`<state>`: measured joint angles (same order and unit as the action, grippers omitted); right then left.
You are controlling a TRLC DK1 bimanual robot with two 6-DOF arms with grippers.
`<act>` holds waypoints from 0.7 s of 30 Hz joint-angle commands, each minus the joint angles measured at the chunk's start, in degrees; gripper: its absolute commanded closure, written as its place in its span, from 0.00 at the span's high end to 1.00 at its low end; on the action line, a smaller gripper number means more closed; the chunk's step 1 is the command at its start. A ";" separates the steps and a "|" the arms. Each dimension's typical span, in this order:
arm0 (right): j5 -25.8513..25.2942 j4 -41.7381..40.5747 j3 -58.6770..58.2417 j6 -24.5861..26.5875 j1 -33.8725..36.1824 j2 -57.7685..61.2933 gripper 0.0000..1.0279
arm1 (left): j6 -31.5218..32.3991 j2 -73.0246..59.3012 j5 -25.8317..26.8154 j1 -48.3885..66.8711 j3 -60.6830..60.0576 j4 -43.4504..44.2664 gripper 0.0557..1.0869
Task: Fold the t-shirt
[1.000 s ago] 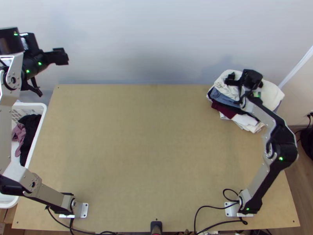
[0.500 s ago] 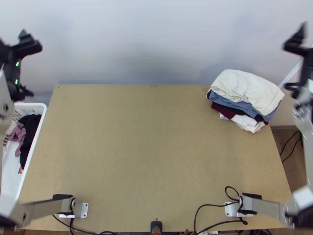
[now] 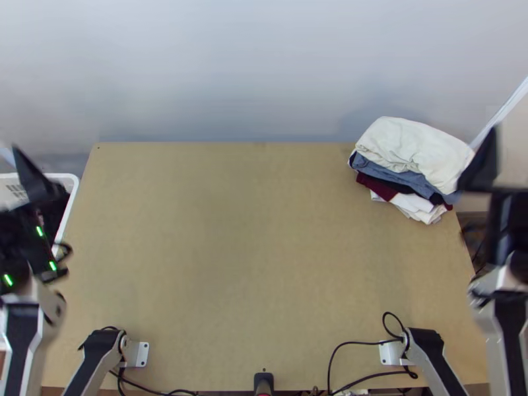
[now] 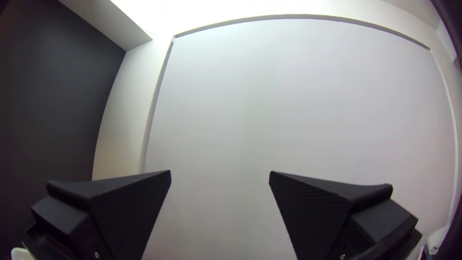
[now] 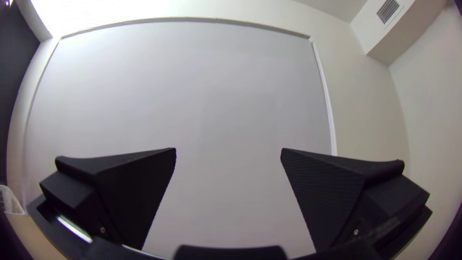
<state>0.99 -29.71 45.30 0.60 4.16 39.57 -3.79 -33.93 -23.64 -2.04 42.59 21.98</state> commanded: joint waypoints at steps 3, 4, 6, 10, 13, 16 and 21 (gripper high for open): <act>0.15 -1.49 -15.68 -1.92 -1.88 -9.86 0.96 | -1.48 9.85 -0.27 -0.42 -17.10 4.13 0.96; 0.15 -1.57 -18.49 -1.92 -2.41 -11.53 0.96 | -2.27 12.05 -0.27 -0.42 -20.79 5.01 0.96; 0.15 -1.57 -23.68 -2.10 -3.81 -14.44 0.96 | -2.80 16.53 0.17 -0.42 -27.47 6.15 0.96; 0.06 -1.57 -32.55 -3.41 -4.78 -18.74 0.96 | -4.21 26.46 1.23 -0.33 -36.96 6.15 0.96; 0.06 -1.84 -38.88 -4.29 -5.48 -22.61 0.96 | -5.61 34.28 2.90 -0.24 -42.85 3.51 0.96; -0.03 -0.78 -45.21 -4.82 -6.80 -28.94 0.96 | -2.27 33.93 2.81 -2.18 -42.85 -1.41 0.96; -0.82 14.07 -45.21 -12.82 -7.50 -36.06 0.96 | 4.06 33.93 4.21 -1.74 -42.85 -14.68 0.96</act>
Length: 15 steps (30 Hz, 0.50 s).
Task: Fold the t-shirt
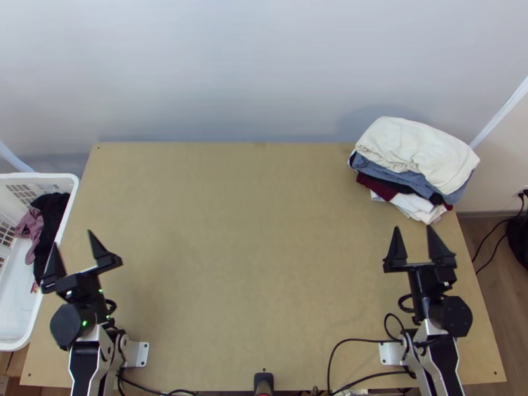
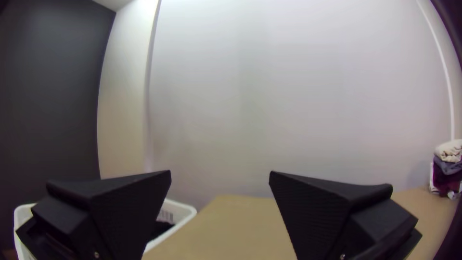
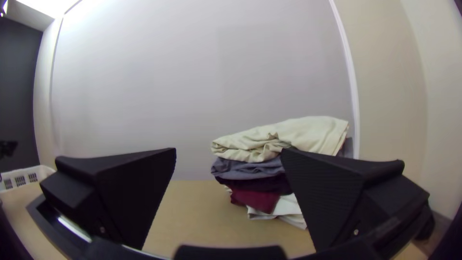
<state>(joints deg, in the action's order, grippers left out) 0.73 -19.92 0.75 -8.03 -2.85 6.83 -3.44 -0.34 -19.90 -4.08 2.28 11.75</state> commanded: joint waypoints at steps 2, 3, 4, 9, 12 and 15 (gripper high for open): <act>-1.00 15.26 -0.67 -3.74 -0.22 -7.27 0.96 | 5.20 0.25 0.83 0.21 -2.55 -8.23 0.96; -1.26 17.55 -0.67 -2.43 0.30 -7.09 0.96 | 5.11 -0.10 0.83 -0.05 -2.55 -8.23 0.96; -1.70 21.77 -0.05 0.03 1.27 -6.65 0.96 | 4.76 -0.10 0.83 -0.67 -2.55 -8.23 0.96; -1.61 20.89 -0.14 1.53 3.03 -6.83 0.96 | 4.85 0.34 1.09 -1.64 -2.46 -8.23 0.96; -1.61 20.80 -0.23 1.53 2.94 -6.92 0.96 | 4.85 0.34 1.09 -1.64 -2.55 -8.23 0.96; -1.61 20.80 -0.23 1.53 2.94 -6.92 0.96 | 4.85 0.34 1.09 -1.64 -2.55 -8.23 0.96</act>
